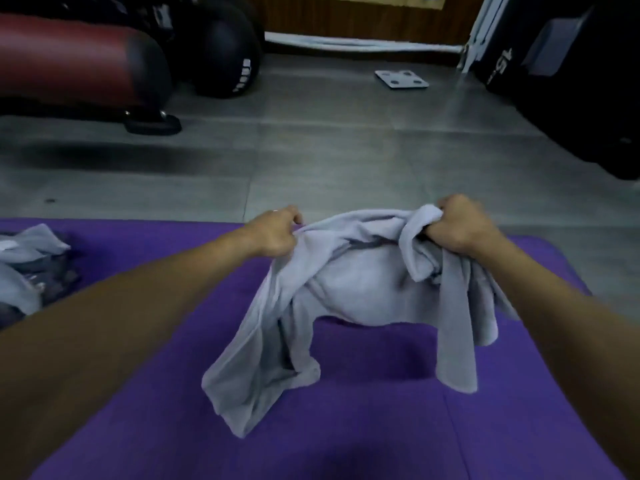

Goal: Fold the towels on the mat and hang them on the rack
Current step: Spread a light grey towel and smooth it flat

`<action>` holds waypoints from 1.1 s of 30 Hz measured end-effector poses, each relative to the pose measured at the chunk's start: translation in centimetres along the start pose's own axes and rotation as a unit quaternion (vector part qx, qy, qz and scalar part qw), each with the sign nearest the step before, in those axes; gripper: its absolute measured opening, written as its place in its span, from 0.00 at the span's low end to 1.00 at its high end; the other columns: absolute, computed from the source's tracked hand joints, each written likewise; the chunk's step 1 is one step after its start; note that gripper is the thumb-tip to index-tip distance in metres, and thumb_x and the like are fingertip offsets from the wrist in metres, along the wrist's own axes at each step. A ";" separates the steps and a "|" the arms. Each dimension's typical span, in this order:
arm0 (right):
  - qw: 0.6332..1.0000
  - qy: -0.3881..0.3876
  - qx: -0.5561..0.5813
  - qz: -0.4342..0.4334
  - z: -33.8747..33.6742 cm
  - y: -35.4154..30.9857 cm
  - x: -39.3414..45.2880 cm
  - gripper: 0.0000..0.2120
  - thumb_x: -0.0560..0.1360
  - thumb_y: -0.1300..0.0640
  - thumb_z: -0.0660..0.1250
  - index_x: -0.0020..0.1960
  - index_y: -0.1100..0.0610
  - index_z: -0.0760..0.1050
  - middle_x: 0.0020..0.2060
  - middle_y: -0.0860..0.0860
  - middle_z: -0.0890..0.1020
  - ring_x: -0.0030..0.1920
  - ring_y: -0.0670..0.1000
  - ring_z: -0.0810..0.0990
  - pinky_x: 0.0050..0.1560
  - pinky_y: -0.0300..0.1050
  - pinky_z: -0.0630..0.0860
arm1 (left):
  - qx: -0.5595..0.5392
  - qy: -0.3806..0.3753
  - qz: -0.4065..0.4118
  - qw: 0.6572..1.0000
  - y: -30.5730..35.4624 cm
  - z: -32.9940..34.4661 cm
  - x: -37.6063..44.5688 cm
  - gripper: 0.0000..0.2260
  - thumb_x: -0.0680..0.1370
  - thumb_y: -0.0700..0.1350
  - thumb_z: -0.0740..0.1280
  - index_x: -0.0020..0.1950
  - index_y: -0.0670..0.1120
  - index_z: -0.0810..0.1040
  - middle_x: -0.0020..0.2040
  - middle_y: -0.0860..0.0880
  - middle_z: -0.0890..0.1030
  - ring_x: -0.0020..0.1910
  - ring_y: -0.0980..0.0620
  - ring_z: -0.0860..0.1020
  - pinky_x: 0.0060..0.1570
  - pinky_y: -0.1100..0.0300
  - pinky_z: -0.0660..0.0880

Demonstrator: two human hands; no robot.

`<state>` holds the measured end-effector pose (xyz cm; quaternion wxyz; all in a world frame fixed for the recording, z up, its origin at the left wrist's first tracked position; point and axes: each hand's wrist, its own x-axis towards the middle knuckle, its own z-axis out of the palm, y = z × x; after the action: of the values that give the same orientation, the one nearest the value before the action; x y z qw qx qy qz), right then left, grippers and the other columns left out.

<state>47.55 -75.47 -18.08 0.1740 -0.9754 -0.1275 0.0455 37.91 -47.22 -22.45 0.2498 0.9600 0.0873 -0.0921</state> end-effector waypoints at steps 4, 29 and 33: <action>0.996 -0.050 -0.032 0.070 8.5 4.0 -2.2 0.05 0.71 0.55 0.67 0.44 0.52 0.71 0.53 0.63 0.80 0.55 0.65 0.78 0.50 0.51 0.75 | 0.077 -0.130 0.045 0.987 -3.1 5.1 -0.9 0.25 0.75 0.44 0.71 0.70 0.45 0.67 0.62 0.45 0.75 0.56 0.47 0.74 0.56 0.60 0.69; 0.962 -0.201 0.087 -0.161 26.0 -18.5 6.6 0.08 0.75 0.65 0.61 0.41 0.54 0.74 0.39 0.54 0.79 0.43 0.55 0.77 0.41 0.44 0.70 | -0.607 0.202 -0.277 0.717 -22.1 6.2 -5.9 0.15 0.75 0.45 0.73 0.59 0.41 0.77 0.42 0.48 0.82 0.36 0.54 0.78 0.38 0.59 0.76; 0.959 -0.176 -0.162 -0.152 26.9 -18.0 9.8 0.22 0.74 0.56 0.65 0.67 0.57 0.68 0.65 0.60 0.72 0.67 0.62 0.69 0.66 0.56 0.68 | -0.362 0.191 -0.384 0.828 -23.3 10.9 -5.9 0.14 0.77 0.50 0.69 0.58 0.44 0.77 0.53 0.44 0.82 0.51 0.46 0.79 0.55 0.52 0.76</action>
<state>49.18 -47.73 -37.39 -0.0069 -0.9364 -0.3083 0.1679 25.73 -33.29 -41.36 0.5021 0.6885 0.5216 0.0427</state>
